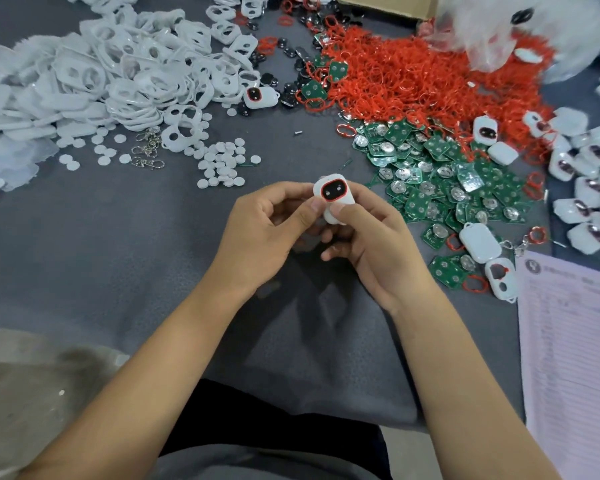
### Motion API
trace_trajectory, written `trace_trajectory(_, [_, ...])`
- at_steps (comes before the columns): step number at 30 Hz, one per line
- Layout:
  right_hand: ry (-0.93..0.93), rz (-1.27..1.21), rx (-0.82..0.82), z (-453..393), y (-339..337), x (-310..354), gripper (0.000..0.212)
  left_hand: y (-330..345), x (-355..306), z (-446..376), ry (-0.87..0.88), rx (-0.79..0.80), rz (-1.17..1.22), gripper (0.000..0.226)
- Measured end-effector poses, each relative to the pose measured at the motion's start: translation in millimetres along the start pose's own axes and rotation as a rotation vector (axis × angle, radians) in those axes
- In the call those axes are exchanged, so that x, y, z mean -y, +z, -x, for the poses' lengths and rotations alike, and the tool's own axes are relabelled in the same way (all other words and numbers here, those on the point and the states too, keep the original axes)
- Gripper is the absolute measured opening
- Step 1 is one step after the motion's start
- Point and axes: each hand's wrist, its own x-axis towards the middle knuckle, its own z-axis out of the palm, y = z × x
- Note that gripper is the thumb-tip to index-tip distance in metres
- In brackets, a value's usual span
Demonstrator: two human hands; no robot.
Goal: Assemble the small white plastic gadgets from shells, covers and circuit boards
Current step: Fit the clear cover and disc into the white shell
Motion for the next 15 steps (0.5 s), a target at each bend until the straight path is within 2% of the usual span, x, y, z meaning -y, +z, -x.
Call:
trace_trajectory(3, [-0.068,-0.051,-0.059,19,-12,-4,0.029,19,-6,-1,0.051,0.053,-0.068,0.013])
trace_trajectory(11, [-0.224,-0.099,-0.459,89,-49,-10,0.03,82,-10,1,0.071,0.424,-0.245,0.008])
trace_trajectory(15, [-0.217,-0.086,-0.518,109,-67,-4,0.019,104,-11,10,0.062,0.462,-0.252,0.016])
